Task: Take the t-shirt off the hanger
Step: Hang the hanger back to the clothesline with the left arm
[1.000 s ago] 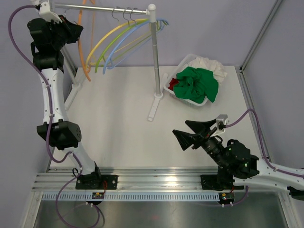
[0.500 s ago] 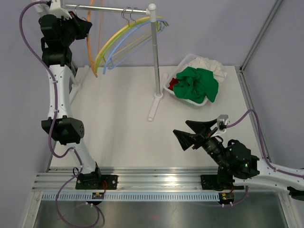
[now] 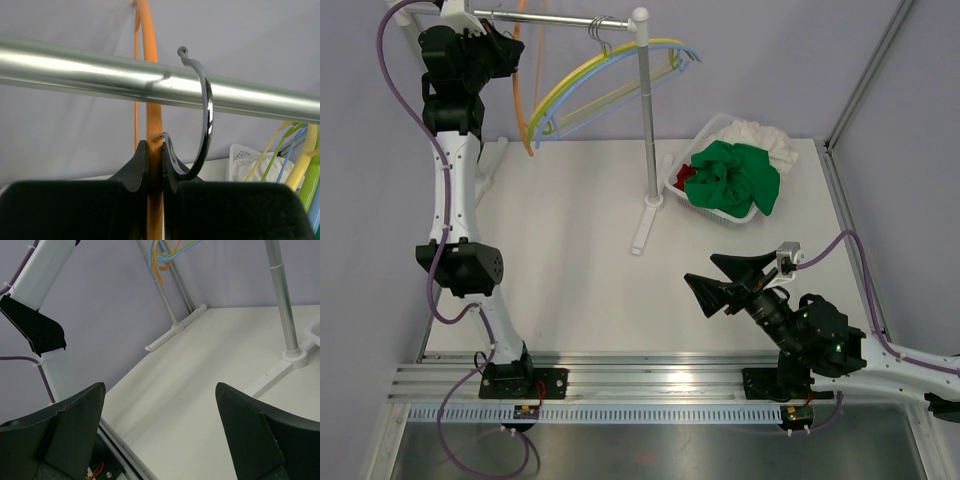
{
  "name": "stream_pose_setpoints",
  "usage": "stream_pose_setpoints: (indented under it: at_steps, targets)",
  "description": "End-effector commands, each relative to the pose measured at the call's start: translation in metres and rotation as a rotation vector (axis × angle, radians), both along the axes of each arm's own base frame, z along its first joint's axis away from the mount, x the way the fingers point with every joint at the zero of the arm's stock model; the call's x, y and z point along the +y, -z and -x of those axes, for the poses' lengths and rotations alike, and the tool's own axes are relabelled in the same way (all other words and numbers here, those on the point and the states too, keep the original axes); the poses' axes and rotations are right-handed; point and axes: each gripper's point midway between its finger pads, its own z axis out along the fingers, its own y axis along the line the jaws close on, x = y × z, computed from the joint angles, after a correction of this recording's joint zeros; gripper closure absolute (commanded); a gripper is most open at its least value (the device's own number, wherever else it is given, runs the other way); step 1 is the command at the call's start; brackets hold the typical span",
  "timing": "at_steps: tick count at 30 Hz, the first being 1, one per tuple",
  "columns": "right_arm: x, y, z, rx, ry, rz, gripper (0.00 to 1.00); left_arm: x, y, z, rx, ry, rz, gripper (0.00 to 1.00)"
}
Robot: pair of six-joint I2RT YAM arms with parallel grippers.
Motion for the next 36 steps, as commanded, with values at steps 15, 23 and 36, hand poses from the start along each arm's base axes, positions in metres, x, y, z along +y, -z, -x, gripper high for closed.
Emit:
stream_pose_setpoints:
  at_steps: [15,23,36]
  targets:
    - [0.004,-0.003,0.003,-0.014,-0.018,-0.010,0.01,0.013,-0.001,0.000,-0.003,-0.035,-0.059,1.00]
    - [0.007,-0.002,0.005,-0.015,-0.034,-0.008,0.01,0.034,0.005,0.011,0.058,-0.015,0.026,1.00]
    - [0.009,-0.003,0.009,-0.017,-0.065,-0.012,0.01,0.046,0.005,0.032,0.085,-0.057,-0.050,1.00]
